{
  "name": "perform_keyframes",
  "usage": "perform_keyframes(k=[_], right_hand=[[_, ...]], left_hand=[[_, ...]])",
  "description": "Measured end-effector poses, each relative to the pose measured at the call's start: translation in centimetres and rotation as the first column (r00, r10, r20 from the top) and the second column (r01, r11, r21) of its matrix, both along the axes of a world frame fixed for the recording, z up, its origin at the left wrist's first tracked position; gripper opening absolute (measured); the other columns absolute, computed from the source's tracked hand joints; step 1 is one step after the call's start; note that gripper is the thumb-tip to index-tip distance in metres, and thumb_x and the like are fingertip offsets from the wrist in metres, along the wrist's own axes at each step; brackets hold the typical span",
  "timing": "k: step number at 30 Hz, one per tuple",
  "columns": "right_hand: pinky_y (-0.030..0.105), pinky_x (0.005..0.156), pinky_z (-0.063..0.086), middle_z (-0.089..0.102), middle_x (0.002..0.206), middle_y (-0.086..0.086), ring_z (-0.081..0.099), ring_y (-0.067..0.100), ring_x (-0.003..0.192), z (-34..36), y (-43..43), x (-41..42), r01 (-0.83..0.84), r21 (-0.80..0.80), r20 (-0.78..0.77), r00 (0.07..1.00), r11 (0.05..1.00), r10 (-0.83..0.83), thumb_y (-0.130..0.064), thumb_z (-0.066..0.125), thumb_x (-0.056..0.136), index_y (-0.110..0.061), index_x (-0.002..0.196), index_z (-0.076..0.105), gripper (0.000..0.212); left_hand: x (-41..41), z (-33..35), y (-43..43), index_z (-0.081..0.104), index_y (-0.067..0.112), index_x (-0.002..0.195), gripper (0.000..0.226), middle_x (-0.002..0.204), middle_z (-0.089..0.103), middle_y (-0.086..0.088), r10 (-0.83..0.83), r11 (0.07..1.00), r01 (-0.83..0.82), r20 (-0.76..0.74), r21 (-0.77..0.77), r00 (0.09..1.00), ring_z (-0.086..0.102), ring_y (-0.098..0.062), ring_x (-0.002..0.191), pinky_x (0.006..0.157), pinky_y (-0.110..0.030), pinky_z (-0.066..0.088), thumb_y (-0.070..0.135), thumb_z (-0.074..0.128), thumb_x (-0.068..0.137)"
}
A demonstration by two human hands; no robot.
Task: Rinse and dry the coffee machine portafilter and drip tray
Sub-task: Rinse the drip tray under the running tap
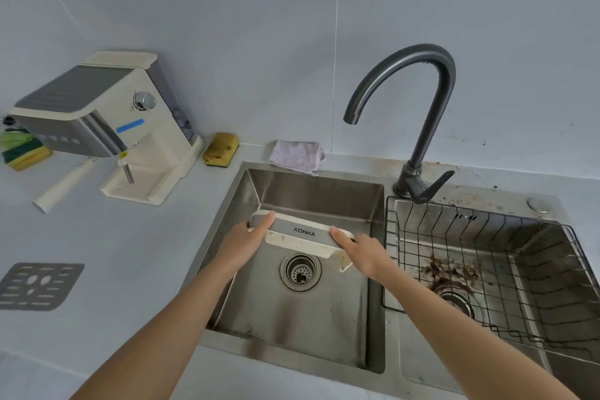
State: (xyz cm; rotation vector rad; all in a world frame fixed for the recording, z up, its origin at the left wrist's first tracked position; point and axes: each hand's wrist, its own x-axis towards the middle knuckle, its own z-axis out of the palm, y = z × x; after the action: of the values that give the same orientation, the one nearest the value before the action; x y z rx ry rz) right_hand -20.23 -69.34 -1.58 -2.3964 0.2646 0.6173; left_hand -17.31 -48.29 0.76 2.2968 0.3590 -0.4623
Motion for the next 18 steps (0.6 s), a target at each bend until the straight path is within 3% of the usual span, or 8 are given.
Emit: perform_keyframes(k=[2,5,9,12,15,18], right_hand=[[0.033,0.079,0.041,0.059,0.096,0.008,0.057,0.026,0.093,0.5,0.0,-0.1,0.072,0.077,0.031,0.997,0.994,-0.074,-0.061,0.032,0.089,-0.005,0.117,0.050,0.066],[0.031,0.081,0.044,0.062,0.113,0.011,0.058,0.025,0.100,1.3,0.3,0.0,0.041,0.142,0.082,0.995,0.989,-0.053,-0.055,0.040,0.089,-0.007,0.134,0.035,0.066],[0.023,0.081,0.041,0.057,0.120,0.008,0.050,0.013,0.092,1.3,1.1,0.5,0.003,0.238,0.199,0.979,0.971,-0.052,-0.038,0.055,0.089,-0.010,0.142,0.023,0.067],[0.020,0.083,0.042,0.053,0.109,-0.007,0.053,0.013,0.097,0.6,2.3,1.0,-0.006,0.293,0.277,0.957,0.956,-0.079,-0.032,0.065,0.083,-0.015,0.141,0.023,0.074],[0.022,0.079,0.048,0.058,0.105,-0.010,0.059,0.022,0.096,-0.6,3.5,1.9,-0.016,0.283,0.344,0.935,0.959,-0.086,-0.031,0.073,0.076,-0.042,0.129,0.027,0.071],[0.015,0.069,0.046,0.054,0.099,-0.020,0.056,0.010,0.079,-1.2,5.0,2.7,-0.008,0.277,0.348,0.933,0.961,-0.092,-0.027,0.075,0.075,-0.055,0.119,0.020,0.075]], left_hand=[[-0.1,-0.1,0.3,0.043,0.017,0.134,0.057,0.130,0.050,-0.002,-0.003,0.991,0.008,0.037,-0.134,0.999,0.046,-0.017,0.109,0.088,-0.028,0.031,0.055,0.034,0.092],[0.3,-0.8,1.1,0.040,0.023,0.135,0.051,0.128,0.049,0.000,0.059,0.919,-0.057,-0.007,-0.390,0.998,0.043,-0.013,0.107,0.091,-0.030,0.032,0.052,0.033,0.094],[1.3,-1.3,2.6,0.046,0.020,0.127,0.039,0.118,0.057,-0.004,0.177,0.627,-0.254,-0.184,-0.736,0.967,0.055,-0.017,0.106,0.095,-0.038,0.039,0.041,0.037,0.096],[2.5,-2.0,4.5,0.053,0.012,0.124,0.039,0.125,0.056,-0.013,0.218,0.438,-0.353,-0.284,-0.827,0.934,0.054,-0.025,0.114,0.093,-0.045,0.045,0.036,0.042,0.095],[3.7,-2.7,6.3,0.052,0.010,0.125,0.044,0.124,0.058,-0.015,0.194,0.381,-0.383,-0.333,-0.842,0.923,0.057,-0.027,0.108,0.085,-0.040,0.051,0.032,0.052,0.087],[4.8,-3.4,7.6,0.055,0.013,0.119,0.034,0.111,0.065,-0.010,0.145,0.382,-0.369,-0.339,-0.847,0.930,0.062,-0.025,0.099,0.077,-0.039,0.055,0.026,0.053,0.088]])
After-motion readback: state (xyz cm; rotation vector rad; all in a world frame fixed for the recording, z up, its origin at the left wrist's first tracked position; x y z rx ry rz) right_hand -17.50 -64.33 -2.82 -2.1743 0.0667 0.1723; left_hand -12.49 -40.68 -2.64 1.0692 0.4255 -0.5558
